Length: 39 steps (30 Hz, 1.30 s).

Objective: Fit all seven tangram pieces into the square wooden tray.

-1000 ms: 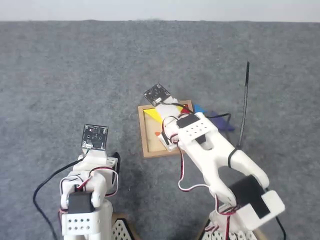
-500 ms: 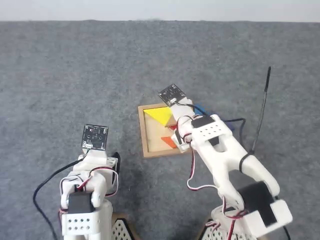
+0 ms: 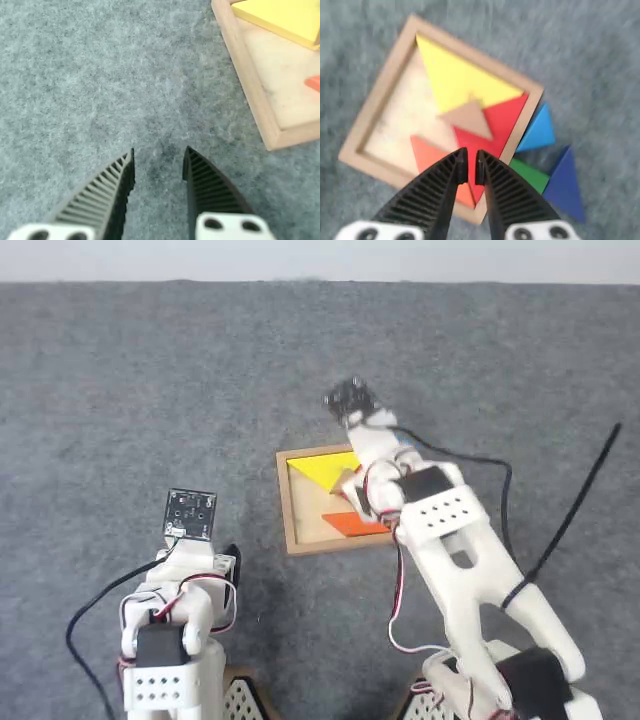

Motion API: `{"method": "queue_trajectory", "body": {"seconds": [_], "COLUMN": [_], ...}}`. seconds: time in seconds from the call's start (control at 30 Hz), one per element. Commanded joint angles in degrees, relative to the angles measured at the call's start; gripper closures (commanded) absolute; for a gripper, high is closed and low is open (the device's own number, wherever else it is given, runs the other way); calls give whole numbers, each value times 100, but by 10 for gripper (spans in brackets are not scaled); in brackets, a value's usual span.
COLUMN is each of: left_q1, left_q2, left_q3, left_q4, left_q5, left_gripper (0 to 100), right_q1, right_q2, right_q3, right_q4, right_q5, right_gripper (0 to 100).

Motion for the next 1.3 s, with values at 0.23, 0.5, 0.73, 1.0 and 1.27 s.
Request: {"method": "queue_trajectory", "body": {"seconds": [0.23, 0.5, 0.73, 1.0, 1.27], "left_q1": [0, 0, 0, 0, 0], "left_q2": [-158, -158, -158, -158, -158], "left_q3": [-48, -48, -48, -48, -48], "left_q4": [53, 53, 53, 53, 53], "left_q5": [-35, -35, -35, -35, -35], "left_gripper": [847, 847, 847, 847, 847], "right_q1": [303, 312, 31, -154, -154], "right_q2": [3108, 3705, 3697, 3697, 3609], "right_q3": [-2831, -3473, -3182, -3068, -2971], "right_q4": [75, 699, 690, 857, 1033], "right_q5": [-149, -158, -132, -167, -185], "right_gripper": [950, 951, 951, 951, 952]}}
